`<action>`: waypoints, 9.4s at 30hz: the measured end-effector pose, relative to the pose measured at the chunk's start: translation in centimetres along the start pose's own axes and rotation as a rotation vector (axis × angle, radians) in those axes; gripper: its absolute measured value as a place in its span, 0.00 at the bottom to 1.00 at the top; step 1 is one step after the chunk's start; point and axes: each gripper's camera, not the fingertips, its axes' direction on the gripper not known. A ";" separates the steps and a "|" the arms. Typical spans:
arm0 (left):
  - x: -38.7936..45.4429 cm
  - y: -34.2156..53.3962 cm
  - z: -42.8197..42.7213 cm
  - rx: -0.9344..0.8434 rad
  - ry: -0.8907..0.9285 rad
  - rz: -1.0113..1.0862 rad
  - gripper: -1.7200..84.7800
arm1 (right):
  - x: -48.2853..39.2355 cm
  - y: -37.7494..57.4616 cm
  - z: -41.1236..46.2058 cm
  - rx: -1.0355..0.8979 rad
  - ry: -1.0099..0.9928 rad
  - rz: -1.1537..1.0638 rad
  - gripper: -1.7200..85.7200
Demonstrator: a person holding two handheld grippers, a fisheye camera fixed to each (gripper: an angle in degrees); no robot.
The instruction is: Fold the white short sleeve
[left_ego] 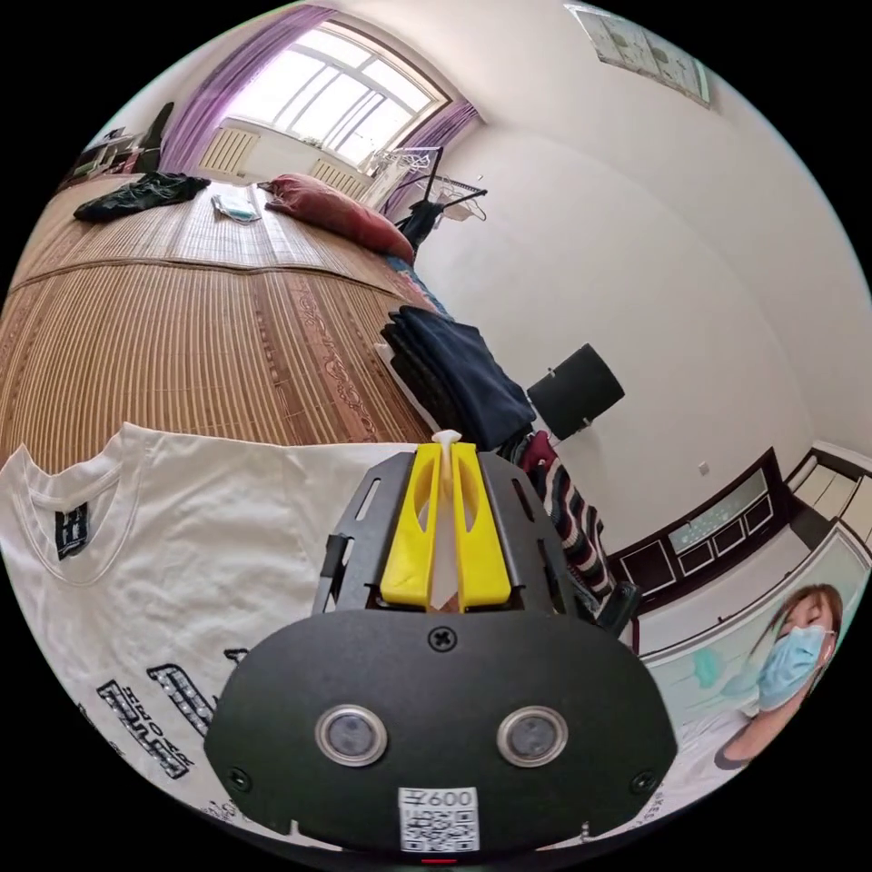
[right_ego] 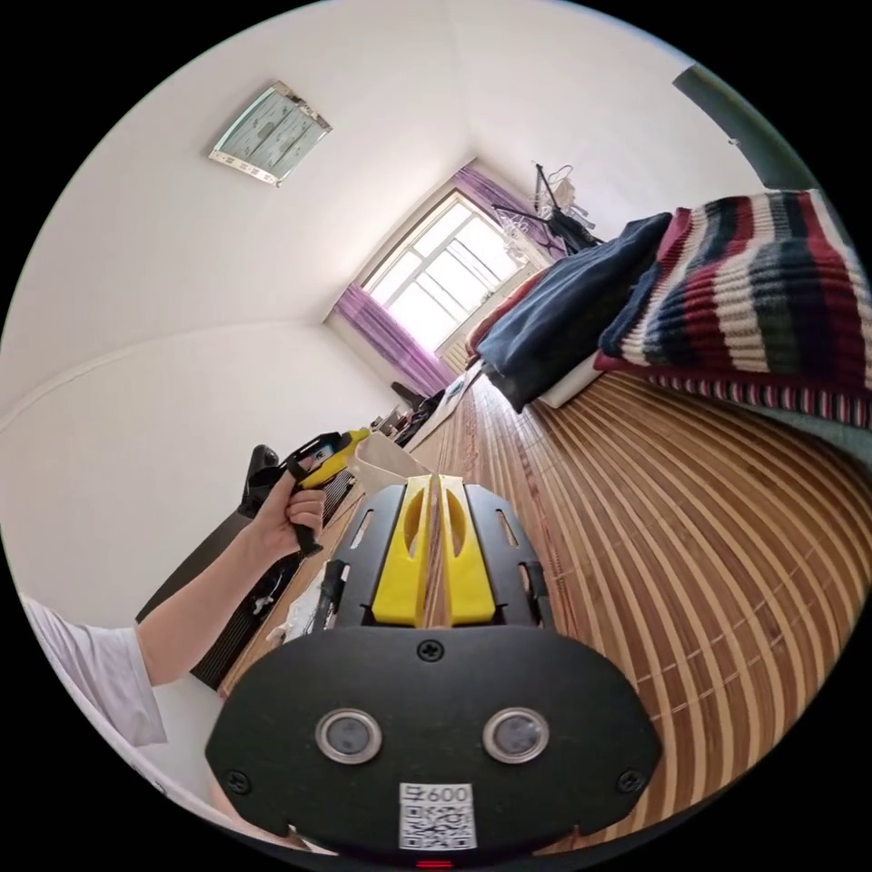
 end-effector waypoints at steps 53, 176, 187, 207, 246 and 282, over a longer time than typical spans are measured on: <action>-7.7 12.3 3.2 -0.294 -0.243 0.217 0.13 | -3.2 1.4 -1.0 -0.102 -0.087 0.011 0.01; -4.1 18.1 7.7 -0.273 -0.916 0.272 0.18 | -17.5 -9.4 3.8 -0.738 -0.014 0.025 0.01; -9.9 16.3 6.3 -0.295 -0.889 0.206 0.05 | -17.2 -9.0 4.2 -0.747 -0.017 0.021 0.01; -18.6 14.9 3.8 -0.273 -0.620 0.089 0.05 | -16.2 -8.5 5.2 -0.745 -0.023 0.029 0.01; -2.0 35.9 27.7 -0.482 -0.849 1.024 0.10 | -12.7 -9.5 7.4 -0.733 -0.070 0.119 0.01; -2.0 26.8 28.5 -0.465 -0.743 0.536 0.04 | -8.3 -10.2 6.2 -0.565 -0.084 0.326 0.01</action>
